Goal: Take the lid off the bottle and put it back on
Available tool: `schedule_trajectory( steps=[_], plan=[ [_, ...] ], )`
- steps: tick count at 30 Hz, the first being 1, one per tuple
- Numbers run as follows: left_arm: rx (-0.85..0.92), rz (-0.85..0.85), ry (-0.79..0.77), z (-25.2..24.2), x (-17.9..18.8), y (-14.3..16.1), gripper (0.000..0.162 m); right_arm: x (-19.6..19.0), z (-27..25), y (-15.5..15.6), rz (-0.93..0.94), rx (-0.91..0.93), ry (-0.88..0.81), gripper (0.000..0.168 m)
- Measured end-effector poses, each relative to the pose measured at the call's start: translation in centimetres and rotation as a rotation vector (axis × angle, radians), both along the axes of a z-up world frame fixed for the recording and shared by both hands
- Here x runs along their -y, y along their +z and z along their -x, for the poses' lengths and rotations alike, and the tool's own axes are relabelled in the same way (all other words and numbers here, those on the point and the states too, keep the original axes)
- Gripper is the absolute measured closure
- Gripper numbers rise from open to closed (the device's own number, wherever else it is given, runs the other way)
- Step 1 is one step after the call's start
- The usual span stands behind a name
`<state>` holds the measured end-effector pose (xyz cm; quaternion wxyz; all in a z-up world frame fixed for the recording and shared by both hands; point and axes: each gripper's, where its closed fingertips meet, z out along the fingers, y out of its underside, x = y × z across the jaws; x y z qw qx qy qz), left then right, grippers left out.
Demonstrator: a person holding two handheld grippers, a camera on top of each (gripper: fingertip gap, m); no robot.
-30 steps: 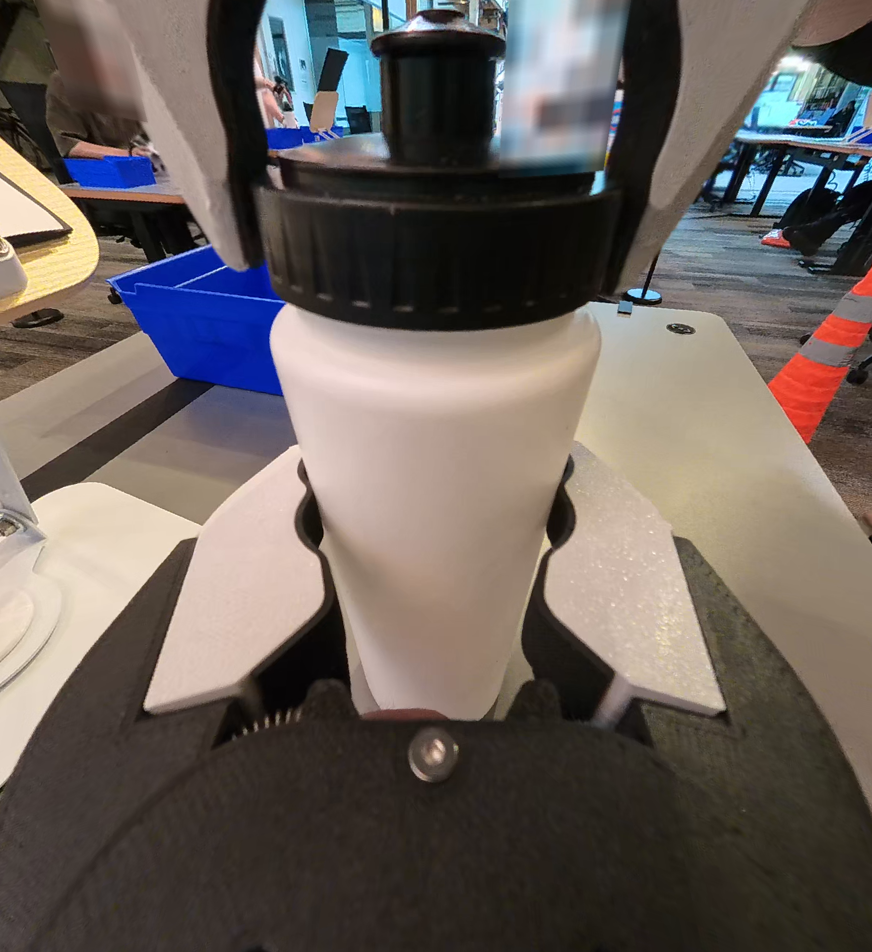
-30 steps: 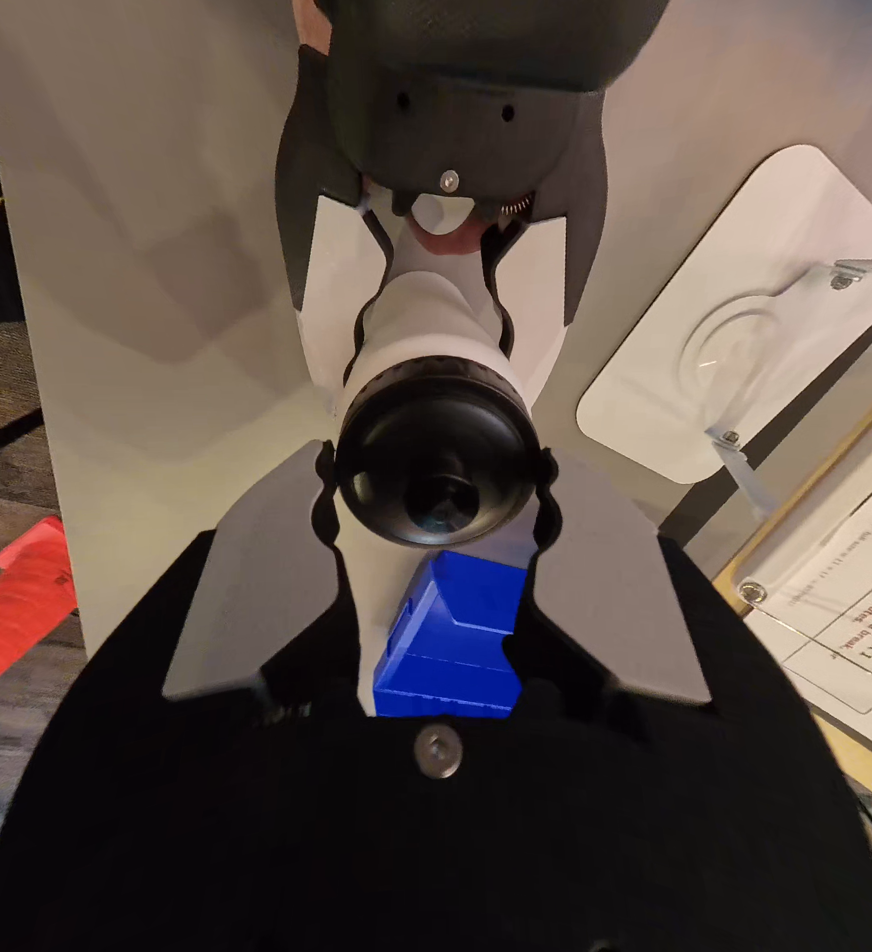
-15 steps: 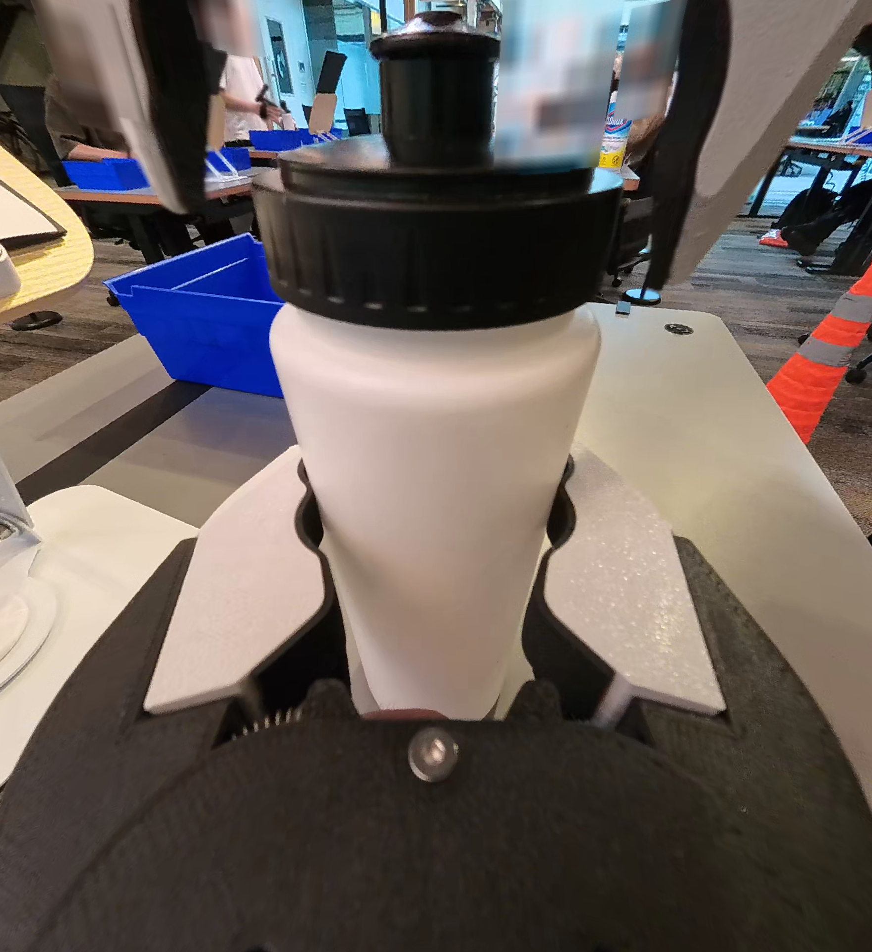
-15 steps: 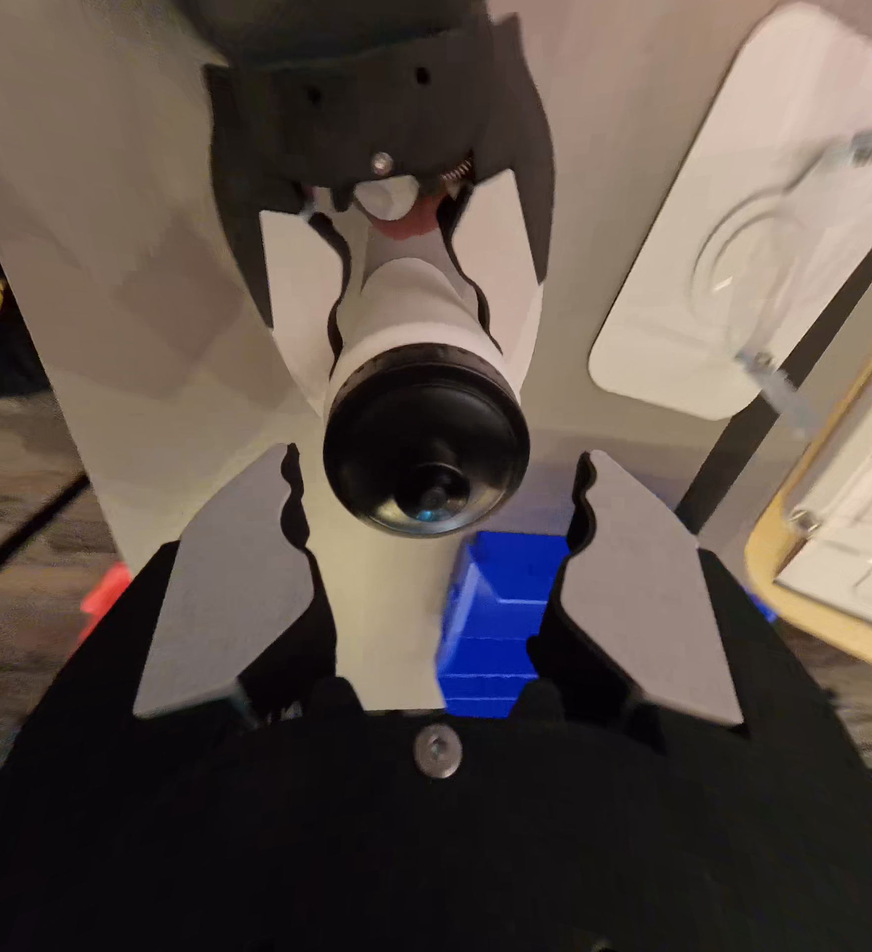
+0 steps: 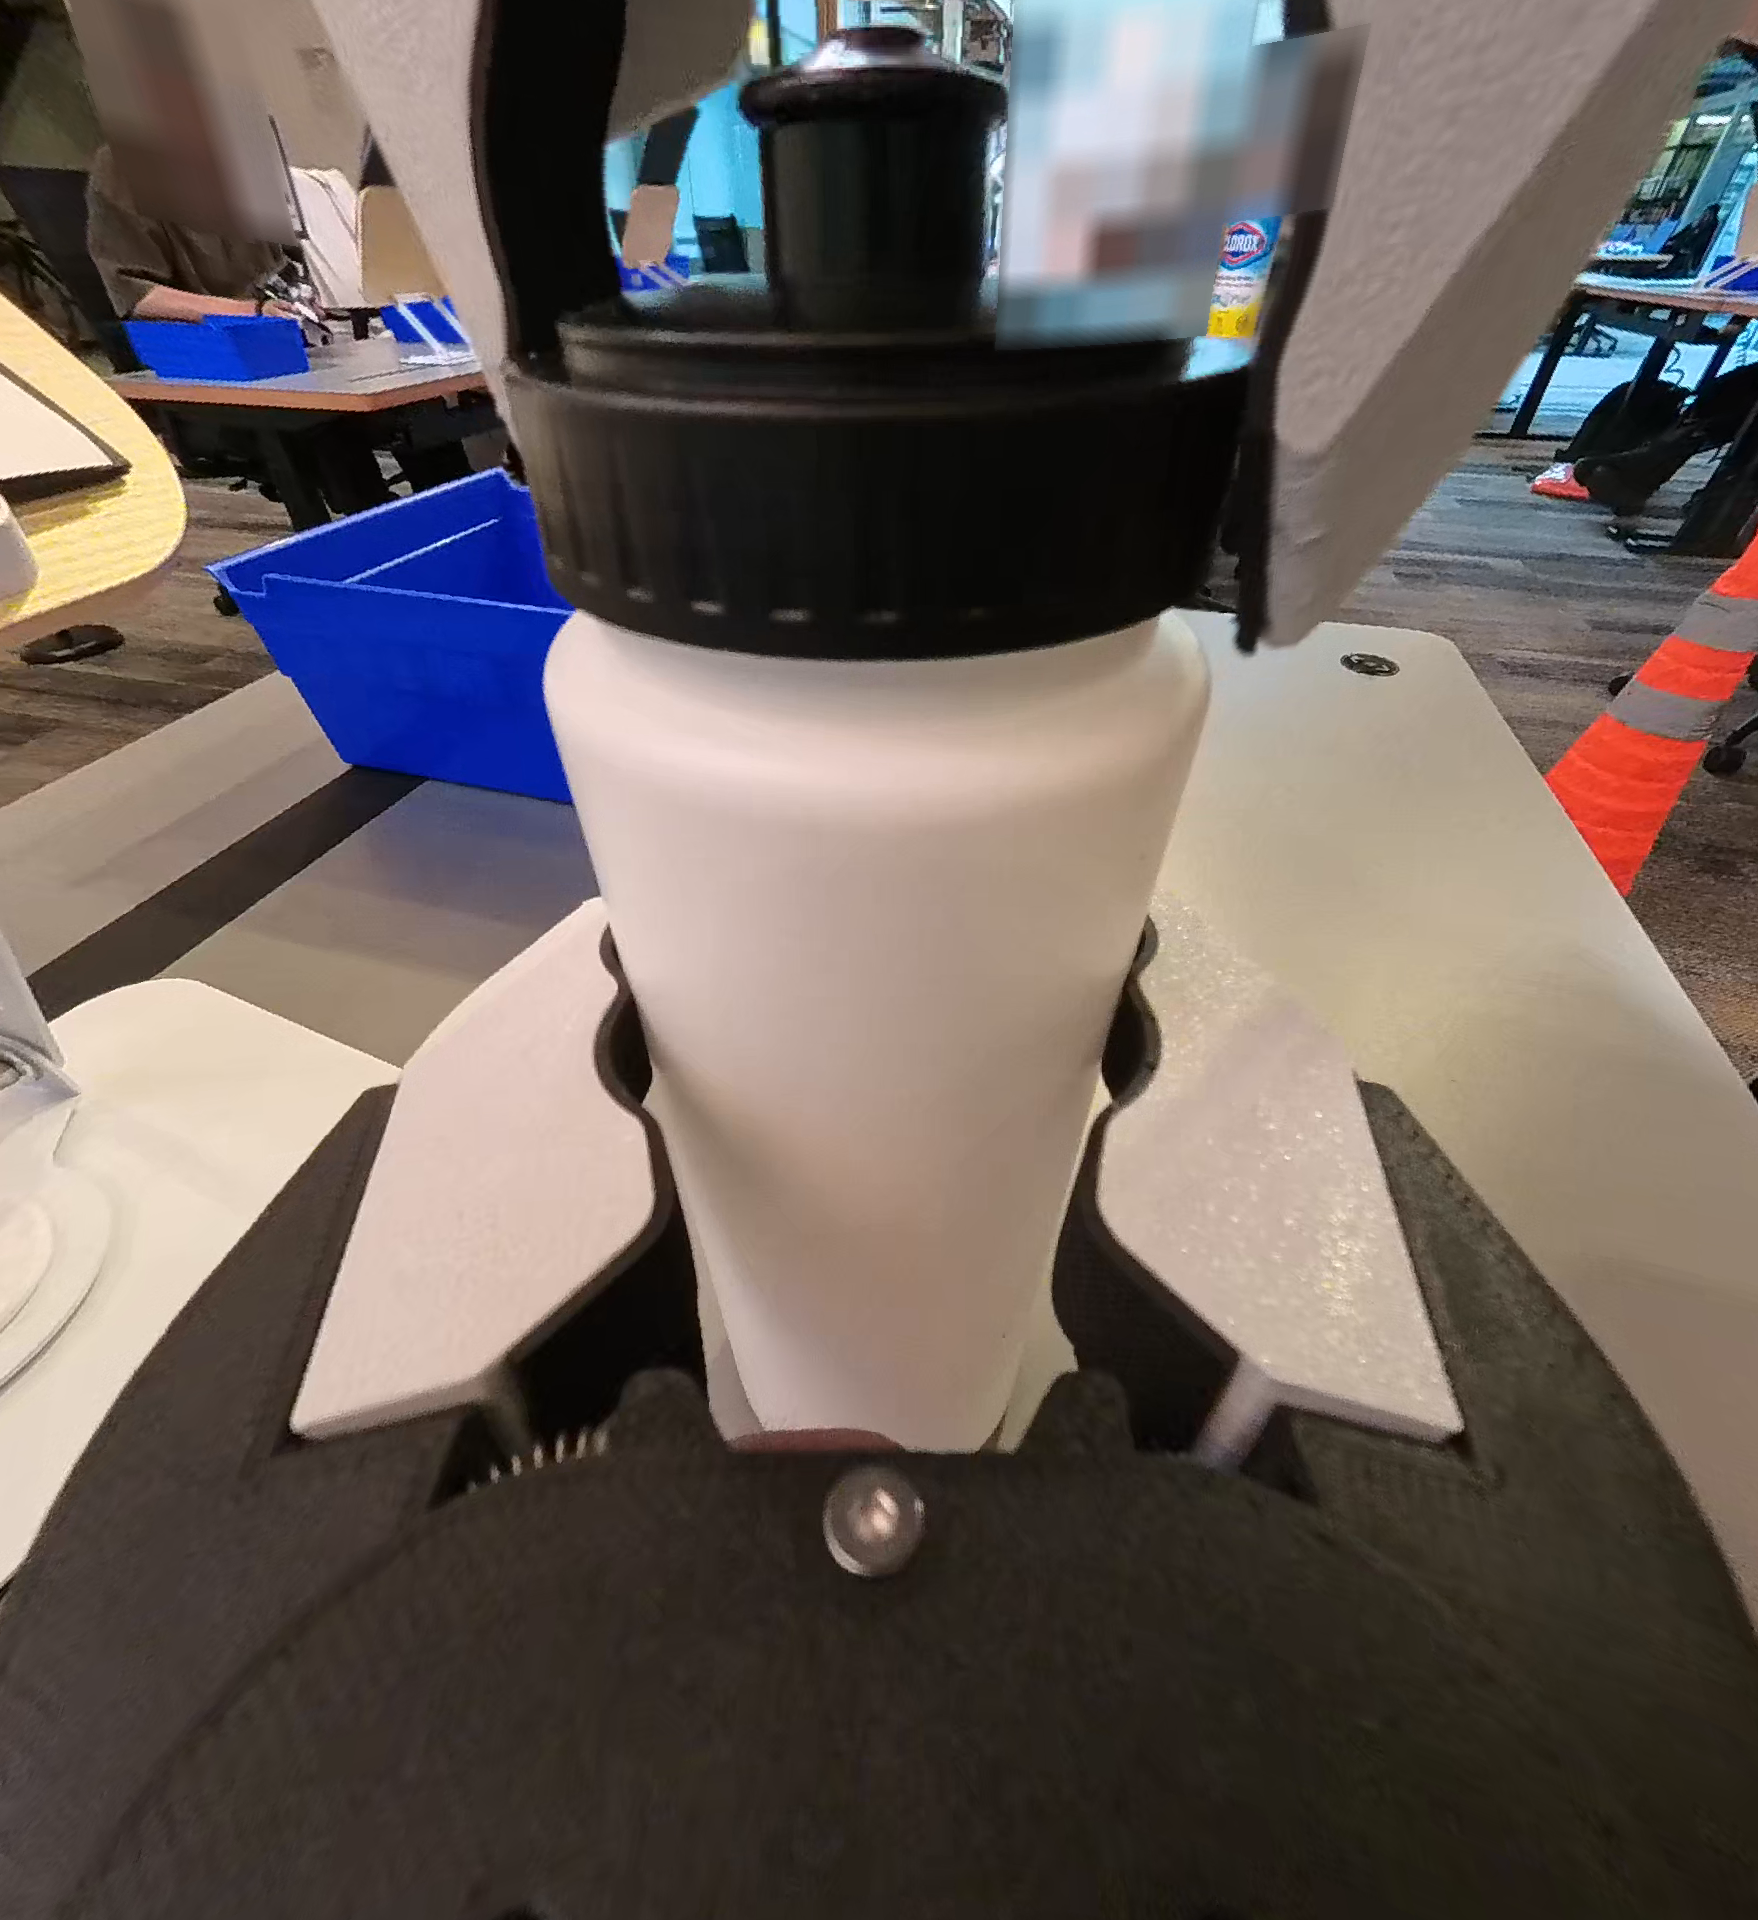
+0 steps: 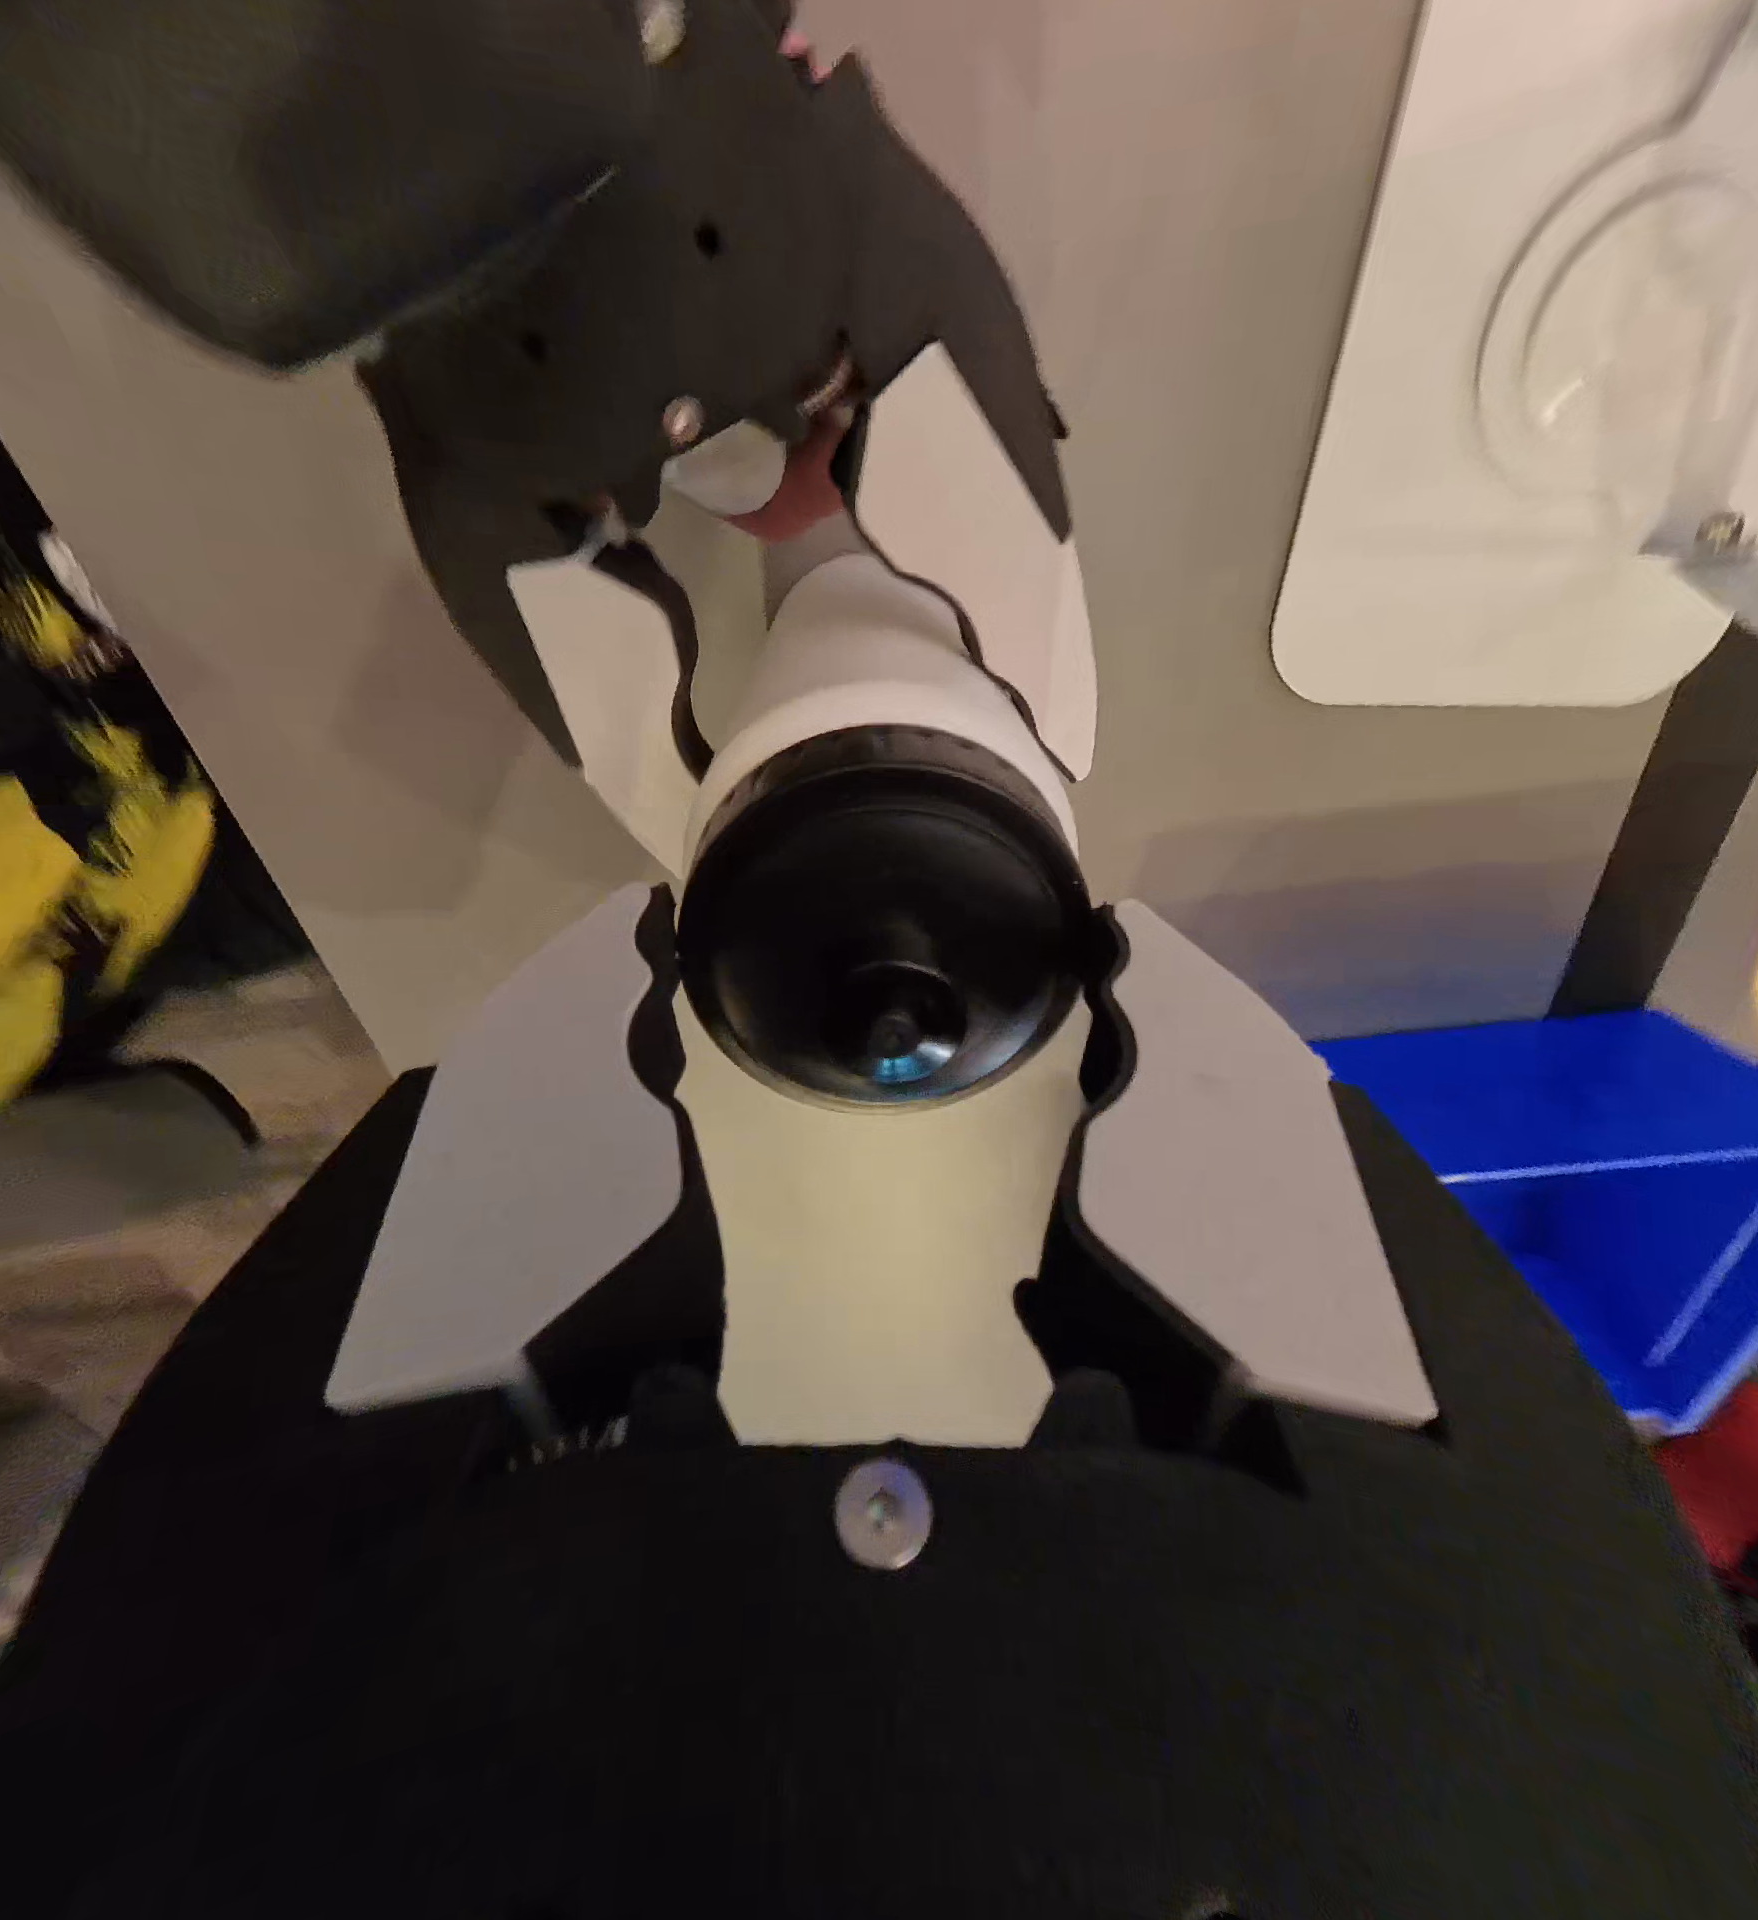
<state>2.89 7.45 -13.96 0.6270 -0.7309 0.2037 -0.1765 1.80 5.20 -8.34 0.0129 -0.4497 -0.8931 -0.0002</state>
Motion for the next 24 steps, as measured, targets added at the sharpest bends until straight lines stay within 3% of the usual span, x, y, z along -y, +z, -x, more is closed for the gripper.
schedule_trajectory(
  steps=[1,2,3,6,9,12,17,20,21,22,24],
  plan=[
    [-0.002,-0.002,-0.002,0.0,0.1,0.0,0.075,-0.3,-0.1,-0.1,-0.020,0.005,0.080,0.087],
    [-0.004,-0.002,-0.001,0.0,0.1,0.0,0.075,-0.8,0.0,-0.1,-0.054,-0.009,0.143,0.069],
    [-0.007,-0.001,0.000,0.0,0.2,0.0,0.075,-1.1,0.1,0.1,-0.072,-0.018,0.203,0.068],
    [-0.006,0.000,-0.001,0.0,0.1,0.0,0.075,-0.5,0.1,0.6,-0.046,-0.030,0.365,0.075],
    [-0.004,0.001,-0.002,0.0,0.1,0.0,0.075,-0.3,0.0,0.5,-0.028,-0.002,0.428,0.096],
    [-0.005,0.002,-0.001,0.0,0.1,0.0,0.075,-0.3,0.0,0.1,-0.001,0.017,0.361,0.094],
    [0.001,0.004,0.001,0.1,0.0,0.0,0.076,-0.2,-0.2,0.1,0.048,-0.001,-0.086,0.094],
    [-0.004,0.003,-0.007,-0.3,0.1,0.0,0.076,-0.4,-0.8,0.1,0.028,-0.001,-0.039,0.094],
    [-0.006,0.003,-0.007,-0.3,0.1,0.0,0.075,-0.9,-1.2,0.1,-0.003,0.023,0.007,0.089],
    [-0.007,0.003,-0.007,-0.3,0.1,0.0,0.075,-1.5,-1.2,0.1,-0.038,0.026,0.045,0.072],
    [-0.010,0.003,-0.008,-0.3,0.2,0.0,0.075,-1.4,-0.9,0.5,-0.049,-0.003,0.193,0.076]
  ],
)
